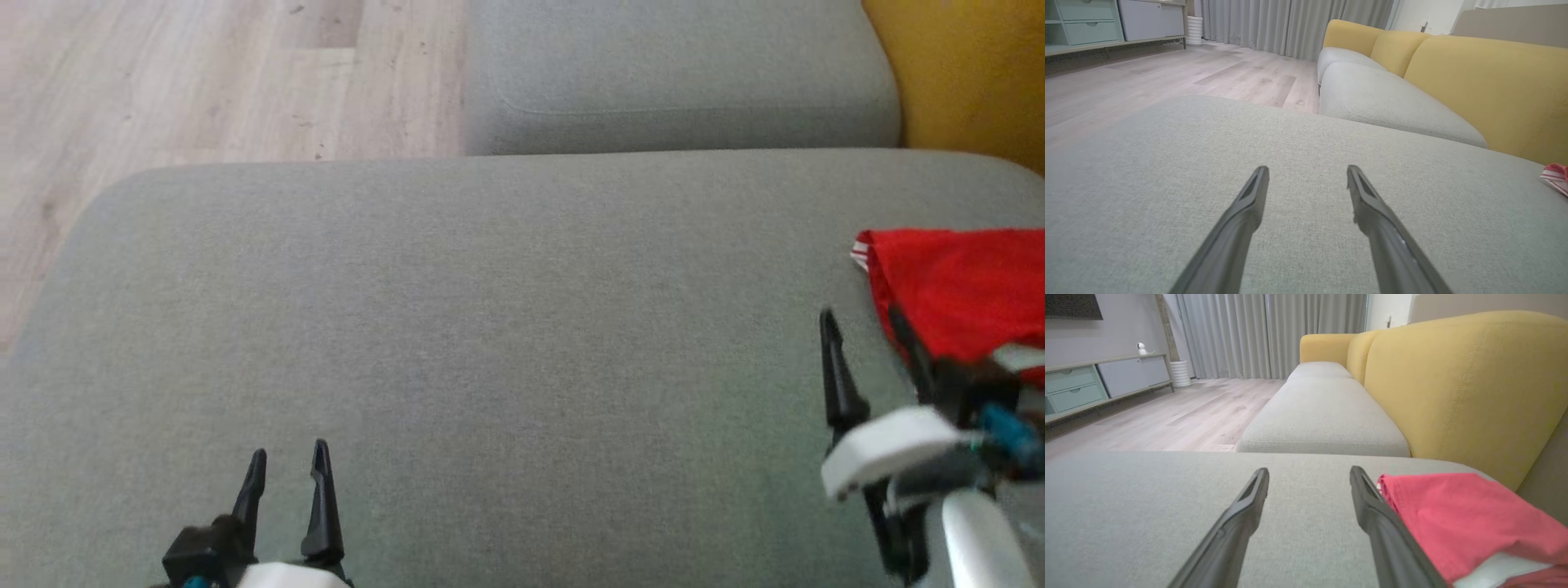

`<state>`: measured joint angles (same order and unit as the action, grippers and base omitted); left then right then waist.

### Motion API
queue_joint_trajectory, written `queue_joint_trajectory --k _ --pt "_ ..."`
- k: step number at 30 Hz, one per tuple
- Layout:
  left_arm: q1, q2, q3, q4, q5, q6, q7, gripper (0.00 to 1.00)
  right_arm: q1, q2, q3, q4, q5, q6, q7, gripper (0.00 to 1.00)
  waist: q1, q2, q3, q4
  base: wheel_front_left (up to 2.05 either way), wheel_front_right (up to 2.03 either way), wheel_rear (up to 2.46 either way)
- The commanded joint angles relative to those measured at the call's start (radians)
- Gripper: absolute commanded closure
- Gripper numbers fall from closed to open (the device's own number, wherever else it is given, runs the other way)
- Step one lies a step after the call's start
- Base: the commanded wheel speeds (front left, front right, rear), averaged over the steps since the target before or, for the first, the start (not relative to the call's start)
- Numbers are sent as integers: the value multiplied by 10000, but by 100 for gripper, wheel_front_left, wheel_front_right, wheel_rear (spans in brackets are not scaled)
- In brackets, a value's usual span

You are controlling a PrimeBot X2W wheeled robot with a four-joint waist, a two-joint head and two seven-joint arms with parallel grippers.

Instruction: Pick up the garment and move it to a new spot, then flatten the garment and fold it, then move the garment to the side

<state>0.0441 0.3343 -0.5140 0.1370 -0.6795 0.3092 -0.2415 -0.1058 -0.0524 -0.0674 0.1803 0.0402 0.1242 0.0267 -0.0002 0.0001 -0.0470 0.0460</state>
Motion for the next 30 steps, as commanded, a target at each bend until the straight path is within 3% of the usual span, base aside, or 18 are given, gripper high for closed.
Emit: queue_joint_trajectory --k 1,6,13,30 --pt "-296 146 428 -232 -4 72 -147 0 156 5 318 -514 21 65 -286 0 2 -1 -155 198 0 0 0" --pt "-178 112 244 14 66 35 -125 0 1504 18 684 -735 1048 65 -946 0 2 -1 -327 381 0 0 0" --pt "-156 57 127 210 31 20 -47 0 2261 20 1188 -928 1401 65 -1285 0 2 -1 -421 366 0 0 0" --pt "-158 -63 42 220 -91 -87 -51 0 2400 21 1567 -746 1533 65 -1426 0 2 -1 -395 260 0 0 0"
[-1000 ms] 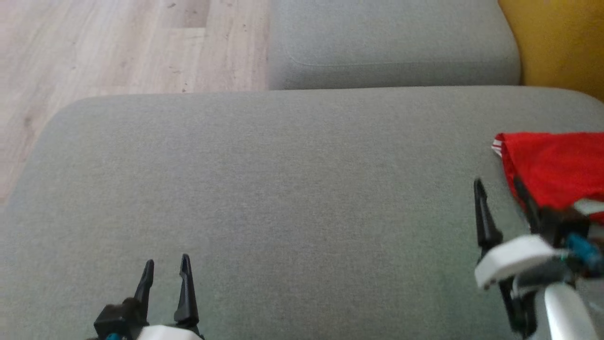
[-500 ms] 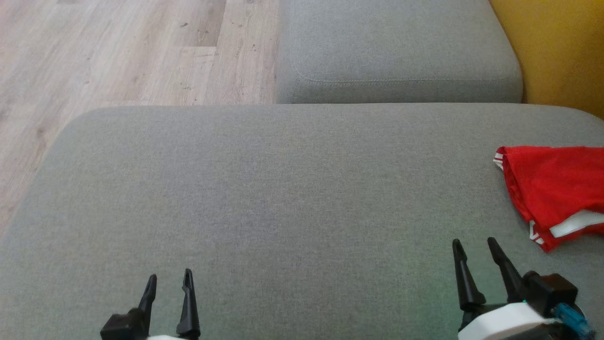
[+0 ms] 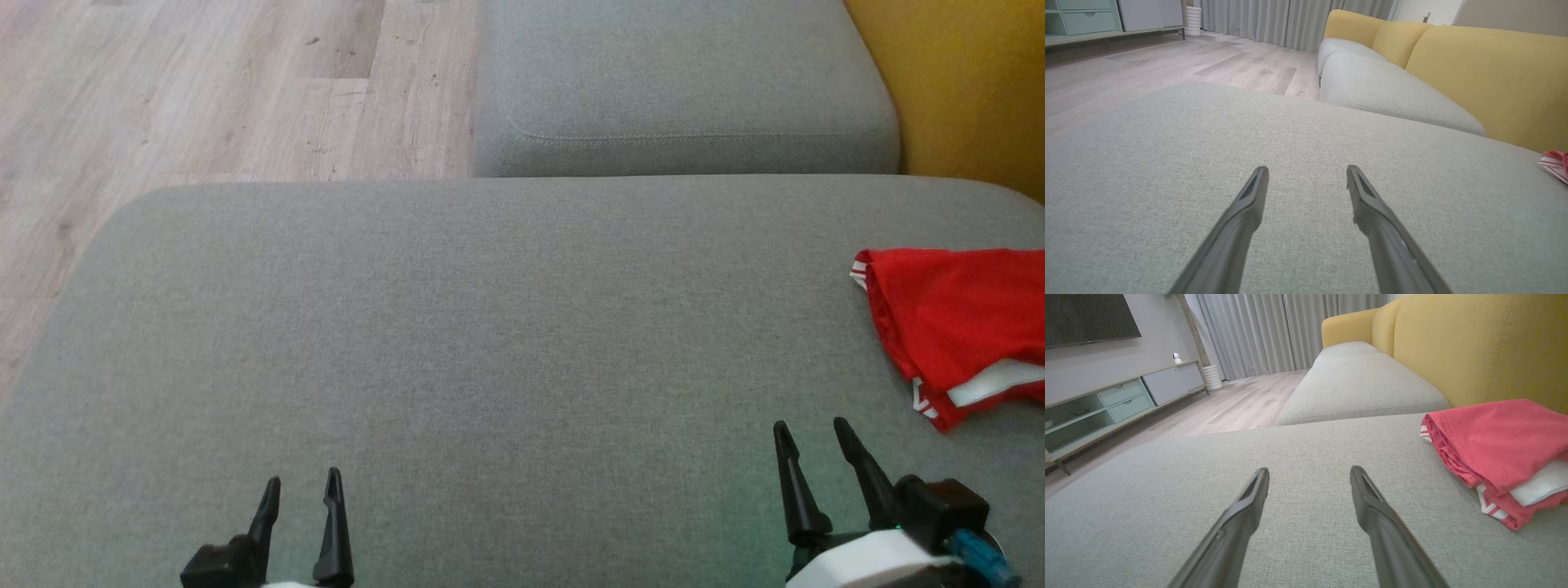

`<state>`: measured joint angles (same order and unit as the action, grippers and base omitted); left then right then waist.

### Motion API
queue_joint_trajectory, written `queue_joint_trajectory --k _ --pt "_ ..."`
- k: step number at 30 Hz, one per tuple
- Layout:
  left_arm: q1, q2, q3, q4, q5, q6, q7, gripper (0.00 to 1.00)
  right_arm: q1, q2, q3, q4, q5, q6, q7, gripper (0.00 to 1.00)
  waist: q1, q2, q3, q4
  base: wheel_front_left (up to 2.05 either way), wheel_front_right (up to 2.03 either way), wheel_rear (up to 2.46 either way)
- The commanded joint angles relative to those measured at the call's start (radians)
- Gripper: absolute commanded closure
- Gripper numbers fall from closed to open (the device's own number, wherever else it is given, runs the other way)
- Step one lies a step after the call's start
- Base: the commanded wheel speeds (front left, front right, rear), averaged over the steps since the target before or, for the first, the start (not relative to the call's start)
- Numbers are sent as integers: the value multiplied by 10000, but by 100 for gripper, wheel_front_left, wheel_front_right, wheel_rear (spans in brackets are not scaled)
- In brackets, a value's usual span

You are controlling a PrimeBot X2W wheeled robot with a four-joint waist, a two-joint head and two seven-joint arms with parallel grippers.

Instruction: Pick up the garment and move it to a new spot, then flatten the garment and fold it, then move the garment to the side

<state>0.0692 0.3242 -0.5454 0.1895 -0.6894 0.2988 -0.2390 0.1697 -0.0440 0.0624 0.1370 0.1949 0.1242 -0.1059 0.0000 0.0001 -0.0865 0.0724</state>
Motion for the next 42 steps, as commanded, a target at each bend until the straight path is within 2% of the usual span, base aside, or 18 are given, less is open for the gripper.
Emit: queue_joint_trajectory --k 1,2,6,42 --pt "-406 34 365 -328 -3 10 -80 0 -363 -63 270 -307 -16 65 -98 0 0 -1 3 -15 0 0 0" --pt "0 -5 7 -26 -4 -3 2 100 1 0 0 9 4 0 -2 100 0 -1 4 -16 0 0 0" --pt "147 -161 -47 454 -45 -18 16 100 153 1 4 602 66 -2 9 100 0 -1 13 -26 0 0 0" --pt "-399 -833 1750 510 -2677 -1222 947 100 -660 -188 -262 727 4225 17 439 100 0 -1 261 -222 0 0 0"
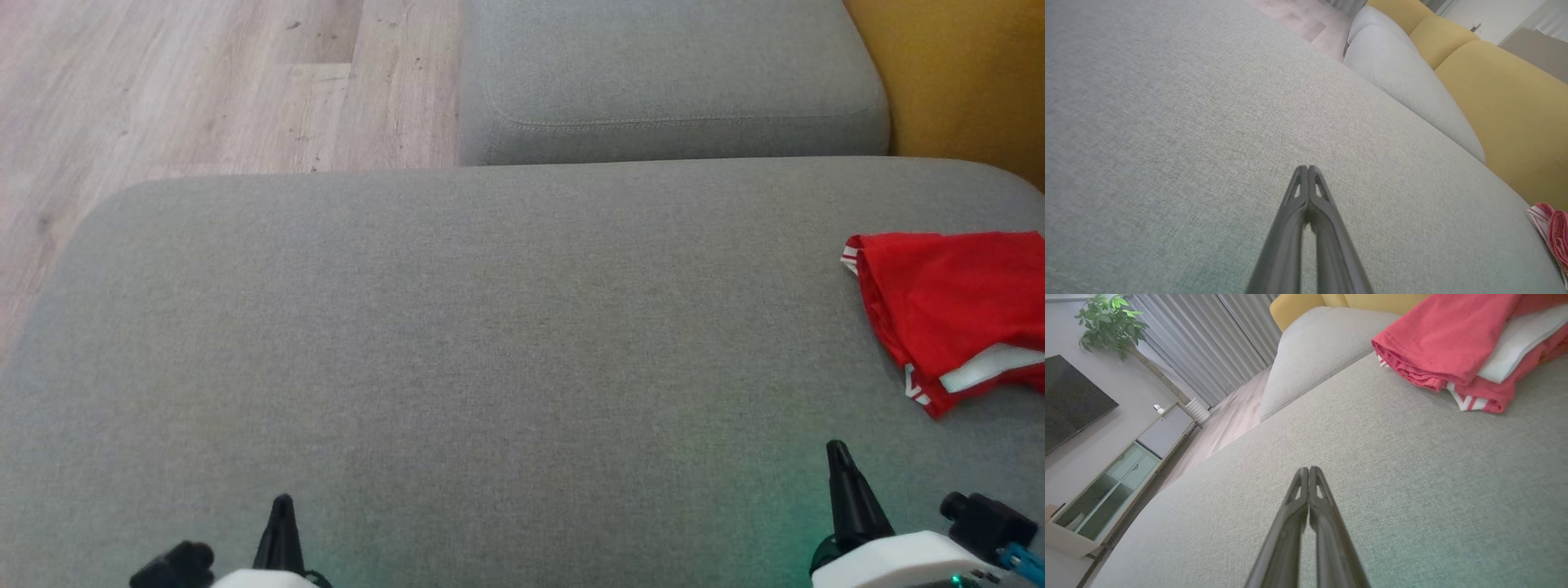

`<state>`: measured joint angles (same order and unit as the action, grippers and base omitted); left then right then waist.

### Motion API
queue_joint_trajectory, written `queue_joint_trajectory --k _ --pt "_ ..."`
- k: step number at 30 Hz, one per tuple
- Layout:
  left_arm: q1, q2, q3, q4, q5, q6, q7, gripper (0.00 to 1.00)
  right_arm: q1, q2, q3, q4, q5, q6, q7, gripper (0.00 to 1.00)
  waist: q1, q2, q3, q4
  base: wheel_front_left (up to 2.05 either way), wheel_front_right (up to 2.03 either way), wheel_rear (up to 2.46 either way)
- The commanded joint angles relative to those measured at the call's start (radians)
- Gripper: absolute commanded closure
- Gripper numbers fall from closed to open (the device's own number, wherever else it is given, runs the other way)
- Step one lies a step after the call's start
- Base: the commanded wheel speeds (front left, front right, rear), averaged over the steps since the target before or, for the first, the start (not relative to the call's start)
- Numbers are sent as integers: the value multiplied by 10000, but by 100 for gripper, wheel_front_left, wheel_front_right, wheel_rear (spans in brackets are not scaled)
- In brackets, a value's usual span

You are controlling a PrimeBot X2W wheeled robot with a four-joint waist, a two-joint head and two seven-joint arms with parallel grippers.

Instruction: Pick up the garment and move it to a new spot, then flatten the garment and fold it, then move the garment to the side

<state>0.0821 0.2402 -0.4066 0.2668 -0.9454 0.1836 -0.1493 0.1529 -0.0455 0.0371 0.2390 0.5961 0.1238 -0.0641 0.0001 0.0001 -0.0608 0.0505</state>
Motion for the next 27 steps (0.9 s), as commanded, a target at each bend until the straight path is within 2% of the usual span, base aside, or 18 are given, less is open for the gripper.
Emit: queue_joint_trajectory --k 1,27 --pt "-543 -13 414 -264 -192 -104 77 100 -515 -176 -19 -290 330 22 35 100 -1 -1 11 -9 0 0 0" --pt "-935 -539 1784 -259 -2114 -997 795 100 -1117 -239 -316 -197 3325 36 433 100 -1 -1 196 -154 0 0 0"
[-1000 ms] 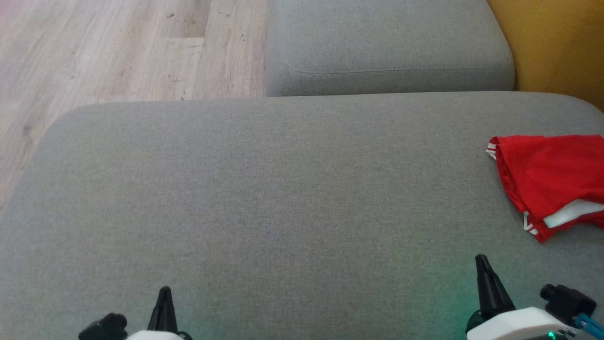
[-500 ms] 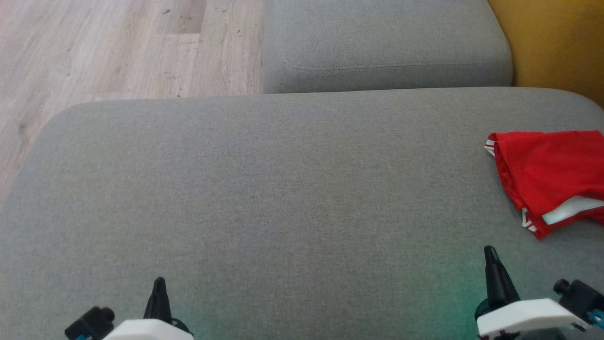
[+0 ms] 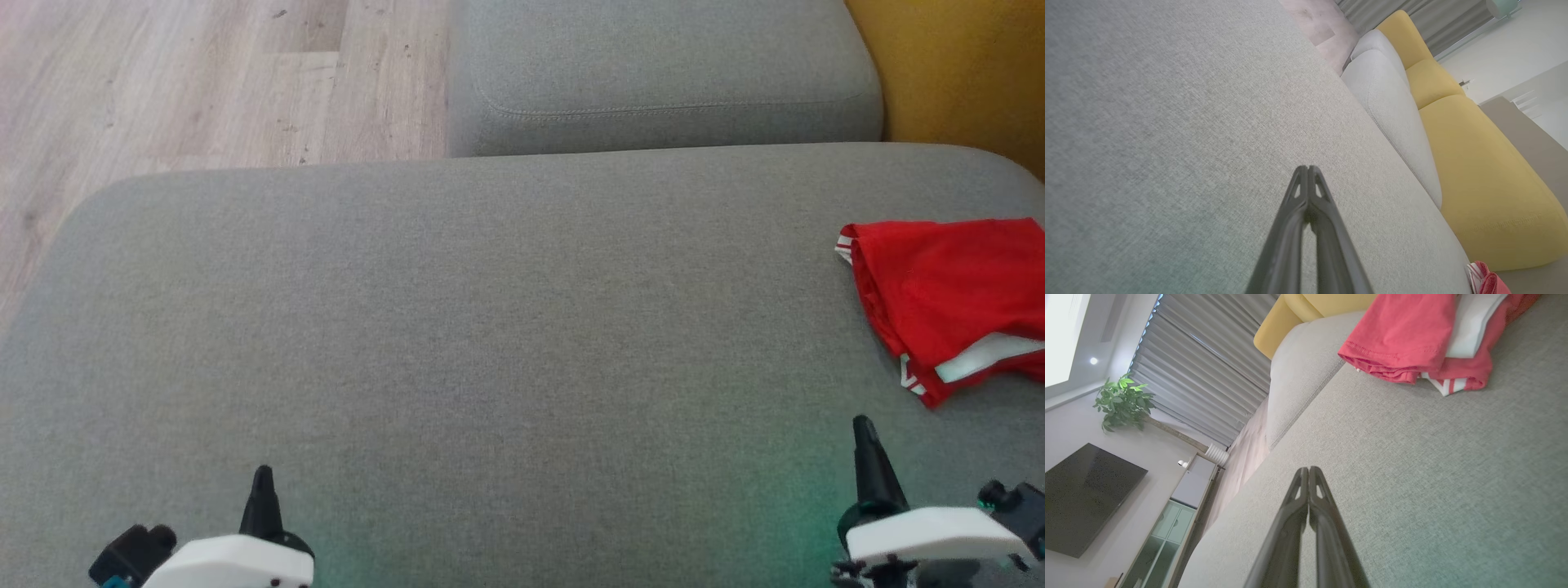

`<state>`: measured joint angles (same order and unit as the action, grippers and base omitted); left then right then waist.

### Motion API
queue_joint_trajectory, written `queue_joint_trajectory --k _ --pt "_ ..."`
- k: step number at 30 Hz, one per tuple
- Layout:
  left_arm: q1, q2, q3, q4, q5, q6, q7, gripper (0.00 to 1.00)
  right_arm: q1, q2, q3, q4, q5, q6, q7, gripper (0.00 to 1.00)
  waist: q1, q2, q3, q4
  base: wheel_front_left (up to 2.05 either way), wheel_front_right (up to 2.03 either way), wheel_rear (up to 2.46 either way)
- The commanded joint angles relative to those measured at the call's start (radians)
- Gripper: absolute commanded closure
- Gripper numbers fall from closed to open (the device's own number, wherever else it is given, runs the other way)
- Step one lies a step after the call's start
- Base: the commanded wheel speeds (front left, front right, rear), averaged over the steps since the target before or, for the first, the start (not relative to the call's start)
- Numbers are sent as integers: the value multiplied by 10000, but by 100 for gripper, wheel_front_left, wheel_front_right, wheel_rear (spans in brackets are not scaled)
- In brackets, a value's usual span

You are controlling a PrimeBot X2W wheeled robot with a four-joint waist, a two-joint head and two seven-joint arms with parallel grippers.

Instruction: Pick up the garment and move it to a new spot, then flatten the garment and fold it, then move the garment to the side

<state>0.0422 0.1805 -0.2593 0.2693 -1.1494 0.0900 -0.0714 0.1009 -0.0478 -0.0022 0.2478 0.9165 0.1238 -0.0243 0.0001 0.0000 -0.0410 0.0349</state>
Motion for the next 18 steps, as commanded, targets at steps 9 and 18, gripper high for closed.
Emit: queue_joint_trajectory --k 9,18 --pt "-674 -128 790 -278 -737 -371 269 100 -807 -229 -39 -251 1147 40 183 100 -1 0 62 -49 0 0 0" --pt "-812 -315 1272 -272 -1398 -680 524 100 -1018 -237 -161 -218 2169 45 336 100 -1 0 126 -100 0 0 0"
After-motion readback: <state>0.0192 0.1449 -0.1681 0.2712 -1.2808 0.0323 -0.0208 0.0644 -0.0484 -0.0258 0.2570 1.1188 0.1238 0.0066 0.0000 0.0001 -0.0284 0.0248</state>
